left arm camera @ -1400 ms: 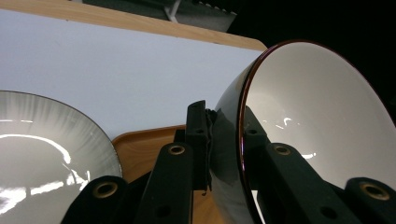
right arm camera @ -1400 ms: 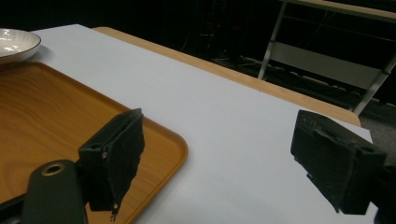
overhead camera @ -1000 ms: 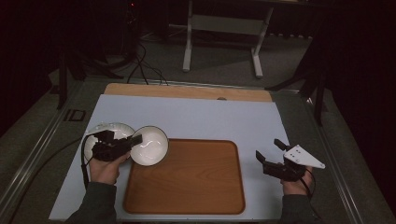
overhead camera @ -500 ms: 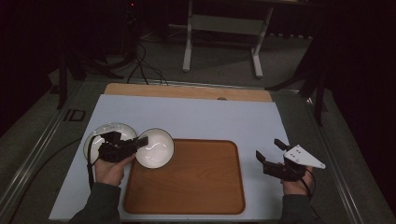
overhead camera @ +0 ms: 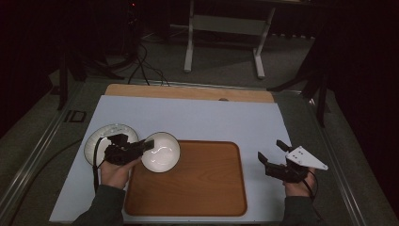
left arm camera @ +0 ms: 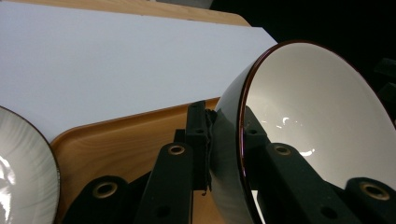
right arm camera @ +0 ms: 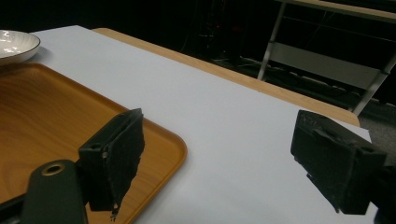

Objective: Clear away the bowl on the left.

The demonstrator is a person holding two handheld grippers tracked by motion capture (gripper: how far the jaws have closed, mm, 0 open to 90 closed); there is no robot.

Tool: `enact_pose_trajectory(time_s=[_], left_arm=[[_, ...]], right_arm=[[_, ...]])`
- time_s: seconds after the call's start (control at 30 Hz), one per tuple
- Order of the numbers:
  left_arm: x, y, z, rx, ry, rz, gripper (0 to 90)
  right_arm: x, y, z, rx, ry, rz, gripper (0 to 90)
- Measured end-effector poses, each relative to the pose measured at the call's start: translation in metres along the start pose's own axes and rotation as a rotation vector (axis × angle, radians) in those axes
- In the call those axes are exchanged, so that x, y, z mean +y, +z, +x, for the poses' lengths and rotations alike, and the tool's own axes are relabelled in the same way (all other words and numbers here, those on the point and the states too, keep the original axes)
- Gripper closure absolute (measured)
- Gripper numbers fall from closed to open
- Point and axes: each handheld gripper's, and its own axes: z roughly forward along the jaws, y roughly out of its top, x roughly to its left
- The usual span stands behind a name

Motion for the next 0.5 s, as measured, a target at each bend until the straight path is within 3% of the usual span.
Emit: enact_pose_trajectory(time_s=[0.5], left_arm=[[-0.0029,0.0101,-0.0097,-0.019,0.023,0.033,80.3]], right_arm=[[0.0001,-0.0003,0.0003,0.001,0.0,0.0,16.7]])
